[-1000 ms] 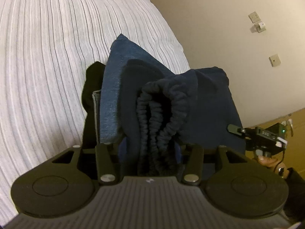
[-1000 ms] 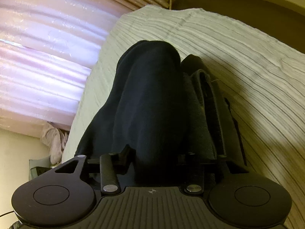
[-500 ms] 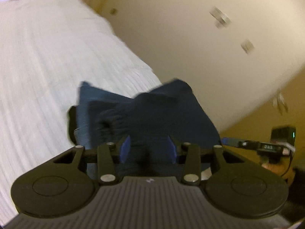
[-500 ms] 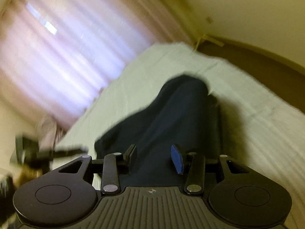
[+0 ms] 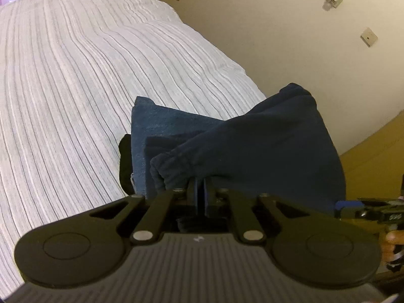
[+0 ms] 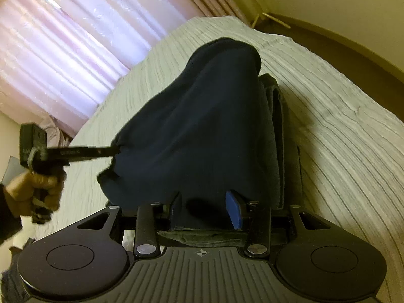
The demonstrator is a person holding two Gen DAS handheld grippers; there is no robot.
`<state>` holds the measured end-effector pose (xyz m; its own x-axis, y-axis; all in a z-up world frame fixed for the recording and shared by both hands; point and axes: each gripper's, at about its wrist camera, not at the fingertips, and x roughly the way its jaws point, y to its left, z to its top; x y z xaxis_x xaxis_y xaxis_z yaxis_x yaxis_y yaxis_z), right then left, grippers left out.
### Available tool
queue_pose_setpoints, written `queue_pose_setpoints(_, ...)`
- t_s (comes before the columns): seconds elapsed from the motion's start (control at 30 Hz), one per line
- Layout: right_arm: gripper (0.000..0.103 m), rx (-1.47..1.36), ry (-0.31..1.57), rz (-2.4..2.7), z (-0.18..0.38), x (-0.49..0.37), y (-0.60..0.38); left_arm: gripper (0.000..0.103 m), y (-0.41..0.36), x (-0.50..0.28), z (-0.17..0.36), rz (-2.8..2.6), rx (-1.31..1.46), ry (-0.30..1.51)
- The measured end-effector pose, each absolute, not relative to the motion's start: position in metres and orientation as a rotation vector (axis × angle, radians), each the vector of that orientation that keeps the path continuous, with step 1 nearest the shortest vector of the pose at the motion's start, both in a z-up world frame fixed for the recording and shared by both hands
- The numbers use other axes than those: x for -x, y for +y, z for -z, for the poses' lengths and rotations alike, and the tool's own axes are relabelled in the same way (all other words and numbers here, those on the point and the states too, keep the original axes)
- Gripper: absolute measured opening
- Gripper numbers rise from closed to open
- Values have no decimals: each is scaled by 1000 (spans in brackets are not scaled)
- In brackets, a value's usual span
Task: Fold clothes
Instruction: 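Lower the sweatpants onto the stack of folded clothes with both grippers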
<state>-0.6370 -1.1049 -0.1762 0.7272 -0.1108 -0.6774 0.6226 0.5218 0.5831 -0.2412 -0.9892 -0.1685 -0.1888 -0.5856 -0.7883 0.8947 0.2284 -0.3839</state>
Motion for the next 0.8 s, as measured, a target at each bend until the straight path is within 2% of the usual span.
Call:
queue_pose_setpoints(0.1, 44, -866, 556, 478, 151, 630, -1119, 7, -988, 244, 164, 1382, -377, 1109)
queue_pose_setpoints(0.23, 44, -750, 565, 508, 134, 598, -1162, 7, -986, 249, 162, 1378, -394, 1103)
queue_pose_setpoints(0.5, 44, -781, 681, 578, 171, 537, -1244, 7, -979, 253, 152, 1413, -382, 1073)
queue_pose_setpoints(0.57, 44, -779, 621, 587, 160, 546, -1236, 9, -977, 254, 149, 1424, -380, 1062)
queue_pose_setpoints(0.63, 44, -746, 559, 567, 143, 558, -1216, 19, -975, 254, 146, 1436, -378, 1051)
queue_pose_setpoints(0.8, 44, -716, 507, 529, 123, 598, -1142, 20, -944, 271, 131, 1502, -353, 1022)
